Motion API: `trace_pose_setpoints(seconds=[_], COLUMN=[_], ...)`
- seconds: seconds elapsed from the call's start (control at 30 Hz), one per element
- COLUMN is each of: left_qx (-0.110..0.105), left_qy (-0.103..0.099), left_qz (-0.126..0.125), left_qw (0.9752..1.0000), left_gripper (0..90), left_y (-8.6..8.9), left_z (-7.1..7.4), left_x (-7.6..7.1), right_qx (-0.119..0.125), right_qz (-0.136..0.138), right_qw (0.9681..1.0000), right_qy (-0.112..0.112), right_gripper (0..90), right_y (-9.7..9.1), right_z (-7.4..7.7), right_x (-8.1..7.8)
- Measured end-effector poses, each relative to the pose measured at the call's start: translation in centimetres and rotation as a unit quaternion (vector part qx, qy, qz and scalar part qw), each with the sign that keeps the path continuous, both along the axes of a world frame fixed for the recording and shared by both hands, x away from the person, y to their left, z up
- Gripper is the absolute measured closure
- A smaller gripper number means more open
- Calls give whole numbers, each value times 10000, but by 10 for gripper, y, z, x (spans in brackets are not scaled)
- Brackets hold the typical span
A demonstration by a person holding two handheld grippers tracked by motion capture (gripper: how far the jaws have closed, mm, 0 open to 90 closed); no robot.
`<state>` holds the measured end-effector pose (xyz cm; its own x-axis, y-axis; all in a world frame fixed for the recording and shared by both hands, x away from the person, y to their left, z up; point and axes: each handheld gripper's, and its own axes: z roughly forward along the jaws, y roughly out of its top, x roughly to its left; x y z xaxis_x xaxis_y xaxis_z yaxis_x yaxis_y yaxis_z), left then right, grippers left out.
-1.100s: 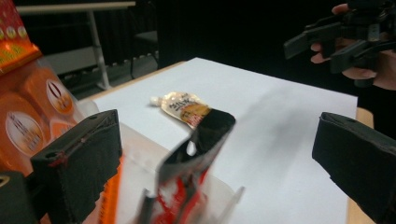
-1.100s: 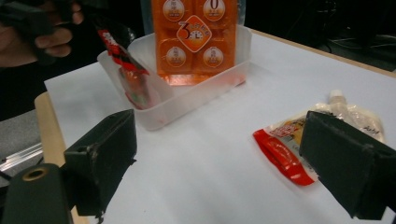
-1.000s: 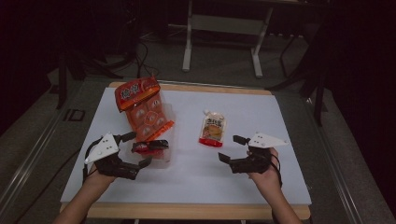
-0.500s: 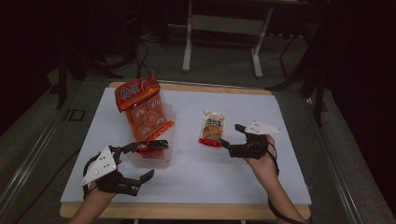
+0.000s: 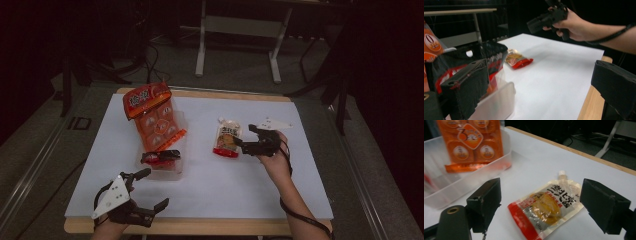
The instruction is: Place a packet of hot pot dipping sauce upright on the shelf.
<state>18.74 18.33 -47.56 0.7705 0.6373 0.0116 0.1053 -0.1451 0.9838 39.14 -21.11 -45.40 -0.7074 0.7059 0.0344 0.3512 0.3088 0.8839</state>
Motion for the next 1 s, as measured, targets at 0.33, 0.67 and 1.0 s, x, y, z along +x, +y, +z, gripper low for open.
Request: trace_pose_setpoints(seconds=[0.33,0.67,1.0], left_qx=[-11,118,74], left_qy=[-1,91,128], left_qz=[58,312,504], left_qw=[10000,9994,9986], left_gripper=[21,21,21], left_y=[8,16,24], left_z=[-8,-13,-14], left_x=[-13,-28,-33], right_qx=[-133,-514,-858], right_qz=[-67,-267,-546], right_qw=[9998,9972,9911], right_qy=[112,475,861], right_gripper=[225,318,312], right_y=[6,13,14], right_z=[-11,-33,-54], right_x=[38,80,106])
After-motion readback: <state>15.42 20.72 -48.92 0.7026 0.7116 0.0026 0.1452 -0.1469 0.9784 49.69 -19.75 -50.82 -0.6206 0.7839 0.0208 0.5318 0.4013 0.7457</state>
